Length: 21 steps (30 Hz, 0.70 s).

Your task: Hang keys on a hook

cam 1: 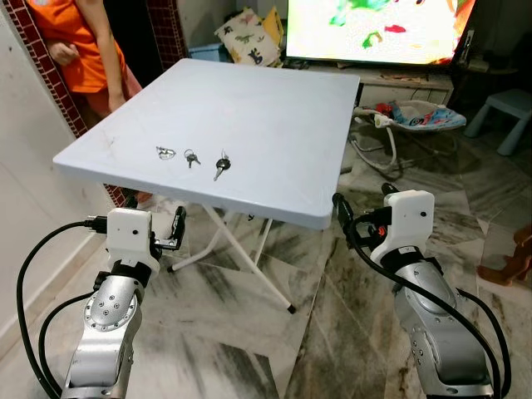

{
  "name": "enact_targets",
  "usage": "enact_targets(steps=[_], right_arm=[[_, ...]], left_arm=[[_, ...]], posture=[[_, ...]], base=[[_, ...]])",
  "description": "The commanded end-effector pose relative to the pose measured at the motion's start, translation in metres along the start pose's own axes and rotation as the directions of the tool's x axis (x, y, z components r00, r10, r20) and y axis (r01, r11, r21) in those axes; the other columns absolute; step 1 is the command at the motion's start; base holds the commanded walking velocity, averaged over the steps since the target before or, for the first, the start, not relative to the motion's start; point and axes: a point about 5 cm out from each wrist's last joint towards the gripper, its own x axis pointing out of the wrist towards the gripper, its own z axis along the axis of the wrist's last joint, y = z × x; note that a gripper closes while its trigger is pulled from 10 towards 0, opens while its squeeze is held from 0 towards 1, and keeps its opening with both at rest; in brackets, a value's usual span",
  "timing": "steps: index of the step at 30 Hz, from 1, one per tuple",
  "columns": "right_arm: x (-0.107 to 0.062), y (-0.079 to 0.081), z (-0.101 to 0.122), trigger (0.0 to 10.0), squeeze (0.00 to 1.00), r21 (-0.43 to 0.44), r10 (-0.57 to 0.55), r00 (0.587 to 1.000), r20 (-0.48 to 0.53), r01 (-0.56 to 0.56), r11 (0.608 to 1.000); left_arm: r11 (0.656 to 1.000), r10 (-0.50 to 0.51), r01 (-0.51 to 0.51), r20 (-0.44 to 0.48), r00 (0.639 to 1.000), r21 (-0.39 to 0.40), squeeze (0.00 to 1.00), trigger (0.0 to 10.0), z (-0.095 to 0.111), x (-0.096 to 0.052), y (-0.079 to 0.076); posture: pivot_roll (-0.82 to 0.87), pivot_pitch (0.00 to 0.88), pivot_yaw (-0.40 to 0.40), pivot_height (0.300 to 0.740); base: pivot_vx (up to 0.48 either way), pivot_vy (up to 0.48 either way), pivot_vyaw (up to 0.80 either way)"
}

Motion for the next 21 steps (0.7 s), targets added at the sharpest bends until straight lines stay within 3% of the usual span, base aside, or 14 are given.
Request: enact_targets(steps=[1, 17, 21], right_arm=[[0.0023, 0.003, 0.0042, 10.0, 0.0, -0.002, 0.02, 1.0, 0.018, -0.02, 1.0], [0.0001, 0.0062, 0.0053, 10.0, 0.0, -0.01, 0.035, 0.999, 0.022, -0.035, 0.999], [0.0002, 0.0077, 0.0055, 10.0, 0.0, -0.01, 0.044, 0.999, 0.024, -0.044, 0.999]], left_arm=[[1.0, -0.002, 0.002, 0.008, 1.0, 0.003, 0.0, 10.0, 0.0035, 0.0012, 0.0015], [1.0, -0.011, 0.011, 0.002, 1.0, -0.003, 0.0, 10.0, 0.0023, 0.0013, -0.0007], [1.0, -0.011, 0.011, -0.001, 1.0, -0.004, 0.0, 10.0, 0.0016, 0.0008, -0.0008]], posture=[[-0.04, 0.0, 0.032, 0.74], [-0.05, 0.0, 0.036, 0.74], [-0.05, 0.0, 0.034, 0.74]], base=[[0.311, 0.0, 0.0], [0.365, 0.0, 0.0], [0.407, 0.246, 0.0]])
